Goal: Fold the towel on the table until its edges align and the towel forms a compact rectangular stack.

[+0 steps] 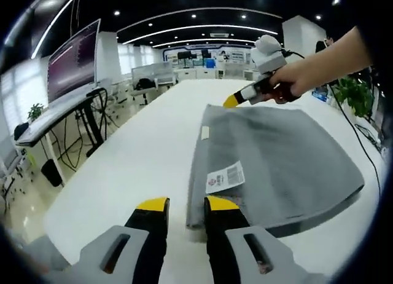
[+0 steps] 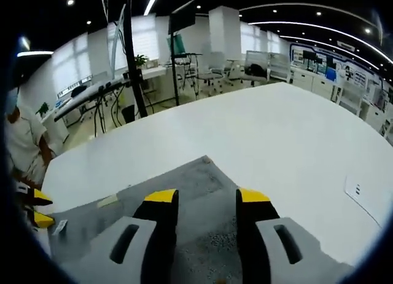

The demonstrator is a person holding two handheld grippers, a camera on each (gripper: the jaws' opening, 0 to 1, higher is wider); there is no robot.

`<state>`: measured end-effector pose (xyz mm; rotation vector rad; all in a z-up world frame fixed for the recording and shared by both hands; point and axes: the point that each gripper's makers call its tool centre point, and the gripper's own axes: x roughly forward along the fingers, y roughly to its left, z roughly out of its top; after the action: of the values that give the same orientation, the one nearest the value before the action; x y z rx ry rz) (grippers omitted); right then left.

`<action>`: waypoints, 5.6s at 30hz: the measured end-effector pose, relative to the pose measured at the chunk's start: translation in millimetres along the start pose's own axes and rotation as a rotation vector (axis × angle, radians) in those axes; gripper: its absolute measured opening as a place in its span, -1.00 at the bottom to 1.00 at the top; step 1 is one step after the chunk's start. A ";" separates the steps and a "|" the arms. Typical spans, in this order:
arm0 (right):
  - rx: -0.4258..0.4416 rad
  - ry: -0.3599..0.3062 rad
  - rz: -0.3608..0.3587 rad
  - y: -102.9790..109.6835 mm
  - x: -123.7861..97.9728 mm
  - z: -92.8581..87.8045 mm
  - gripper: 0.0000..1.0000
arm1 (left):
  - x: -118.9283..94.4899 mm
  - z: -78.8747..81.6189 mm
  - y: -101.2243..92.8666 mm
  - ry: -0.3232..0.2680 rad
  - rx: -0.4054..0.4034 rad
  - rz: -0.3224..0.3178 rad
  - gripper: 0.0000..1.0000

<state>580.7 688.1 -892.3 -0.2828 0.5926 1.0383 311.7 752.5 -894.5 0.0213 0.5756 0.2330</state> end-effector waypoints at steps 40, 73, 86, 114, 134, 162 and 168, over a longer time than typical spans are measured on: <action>0.124 0.037 -0.083 -90.3 -90.6 -54.3 0.57 | 3.6 2.1 -7.3 0.024 -0.088 -0.082 0.10; 0.213 0.049 -0.240 -162.0 -160.6 -101.7 0.21 | 0.0 -6.3 -3.4 0.046 -0.062 -0.106 -0.23; 0.316 0.054 -0.275 -167.1 -162.0 -120.1 -0.16 | -1.5 -10.5 -7.3 0.061 -0.092 -0.105 -0.25; 0.184 0.109 -0.279 -164.6 -153.3 -129.8 -0.70 | 2.9 -15.3 -15.8 0.081 -0.052 -0.118 -0.71; 0.069 0.113 -0.274 -169.3 -156.8 -133.1 -0.90 | 3.3 -14.9 -39.4 0.125 0.067 -0.230 -0.82; 0.046 0.096 -0.409 -248.7 -256.0 -189.5 -0.91 | -11.8 -5.4 -197.1 0.156 0.315 -0.572 -0.83; 0.060 0.095 -0.424 -268.5 -276.2 -206.1 -0.91 | -14.2 -6.0 -226.8 0.157 0.367 -0.628 -0.83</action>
<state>644.9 256.4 -912.6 -0.3878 0.6155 0.6006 345.1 528.3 -911.1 0.1754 0.7463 -0.4870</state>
